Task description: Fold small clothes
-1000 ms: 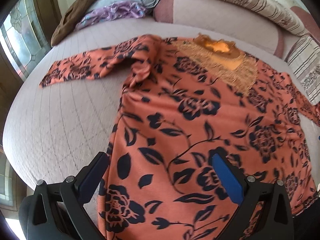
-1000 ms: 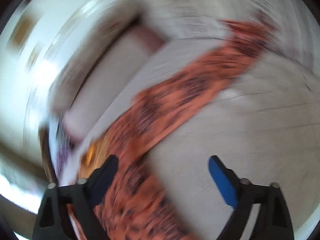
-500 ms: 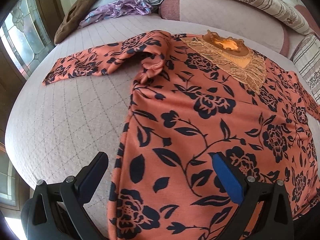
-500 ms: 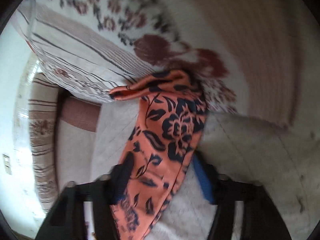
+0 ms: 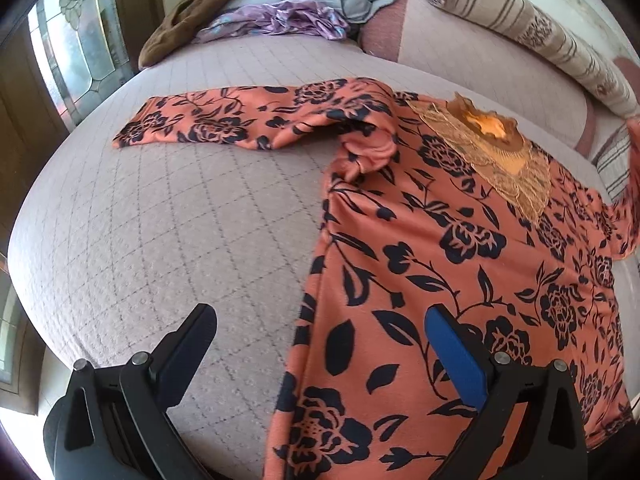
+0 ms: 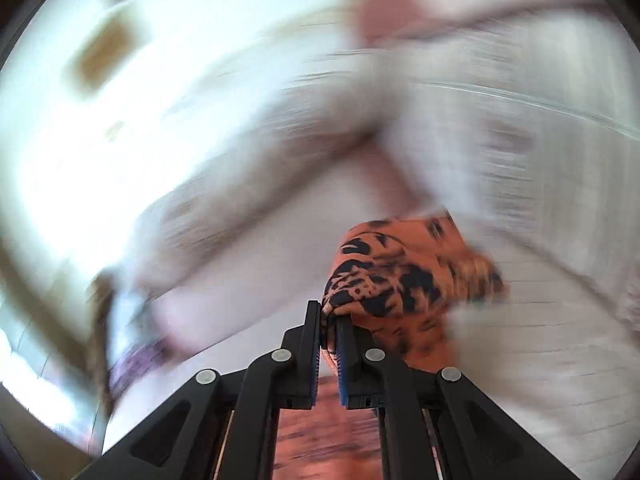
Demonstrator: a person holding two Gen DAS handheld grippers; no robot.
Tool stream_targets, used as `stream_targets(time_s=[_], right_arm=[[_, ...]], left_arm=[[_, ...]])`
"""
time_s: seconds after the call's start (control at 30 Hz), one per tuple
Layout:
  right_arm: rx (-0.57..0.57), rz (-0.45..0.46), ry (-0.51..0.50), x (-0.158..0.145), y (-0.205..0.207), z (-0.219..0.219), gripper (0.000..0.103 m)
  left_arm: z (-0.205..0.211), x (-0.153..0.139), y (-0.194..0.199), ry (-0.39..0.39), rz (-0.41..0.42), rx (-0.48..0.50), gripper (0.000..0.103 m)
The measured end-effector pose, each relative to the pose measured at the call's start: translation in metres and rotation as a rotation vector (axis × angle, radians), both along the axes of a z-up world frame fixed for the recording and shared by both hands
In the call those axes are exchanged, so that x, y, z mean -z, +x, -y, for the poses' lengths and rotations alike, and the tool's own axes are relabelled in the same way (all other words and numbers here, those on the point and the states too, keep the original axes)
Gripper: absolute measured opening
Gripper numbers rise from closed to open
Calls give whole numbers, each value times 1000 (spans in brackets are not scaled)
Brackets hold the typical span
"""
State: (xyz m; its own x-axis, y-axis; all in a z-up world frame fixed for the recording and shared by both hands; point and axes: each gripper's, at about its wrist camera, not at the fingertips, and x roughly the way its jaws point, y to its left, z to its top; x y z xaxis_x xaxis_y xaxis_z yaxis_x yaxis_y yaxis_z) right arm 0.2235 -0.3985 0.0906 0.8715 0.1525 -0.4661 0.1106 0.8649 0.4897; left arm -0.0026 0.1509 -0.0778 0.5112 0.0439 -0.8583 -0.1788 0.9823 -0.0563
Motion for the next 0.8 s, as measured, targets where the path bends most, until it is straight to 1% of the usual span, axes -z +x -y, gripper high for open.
stream_targets(time_s=[0.03,0.07,0.1,0.13,0.17,0.2,0.23,0.27,0.3,0.33,0.37,0.47,0.53,0.57,0.6,0.63,0.7,0.73,0.8], right_arm=[[-65,12,-3,0,3,-31,8],[-165,16,3,7,4,-78,9],[-214,11,15,17,2,-107,10],[-252,-11,29,33,1,-136,23],[-287,-62,33,56,3,-165,39],[-333,-147,22,87,9,-192,79],[-369,-236,24,123,13,-214,84],[-384,-296,27,147,14,-223,83],[-397,-376,34,173,14,-230,82],[-393,-404,49,187,16,-226,81],[-387,-372,68,190,5,-220,81],[-350,-305,79,177,-12,-192,83],[-343,-269,49,170,-28,-174,83],[-337,-261,39,162,-34,-171,83],[-336,-255,26,162,-39,-164,83],[-334,-257,19,159,-45,-158,83],[-326,-258,34,162,-58,-138,83],[-319,-260,46,162,-60,-135,83],[-293,-277,86,177,-64,-123,83]], left_arm=[[-3,-2,-1,-4,6,-3,103],[-6,-4,-2,-5,11,-7,103],[-8,-5,-3,-6,16,-11,103],[-12,-7,-3,-11,22,-15,103],[-15,-8,-2,-21,24,-17,103],[-18,-10,-1,-30,22,-19,103],[-21,-11,1,-35,19,-20,103],[-23,-13,4,-43,20,-20,103],[-25,-16,5,-49,26,-17,103],[-25,-19,7,-62,46,-13,103],[-25,-22,9,-74,59,-10,103],[-13,-26,30,-168,72,25,103],[2,-31,50,-268,82,67,103],[9,-35,63,-323,92,89,103],[17,-38,77,-377,104,111,103],[24,-39,89,-415,105,122,103],[36,-33,123,-507,73,121,103],[42,-26,144,-550,55,113,103],[52,-8,175,-545,2,98,101]])
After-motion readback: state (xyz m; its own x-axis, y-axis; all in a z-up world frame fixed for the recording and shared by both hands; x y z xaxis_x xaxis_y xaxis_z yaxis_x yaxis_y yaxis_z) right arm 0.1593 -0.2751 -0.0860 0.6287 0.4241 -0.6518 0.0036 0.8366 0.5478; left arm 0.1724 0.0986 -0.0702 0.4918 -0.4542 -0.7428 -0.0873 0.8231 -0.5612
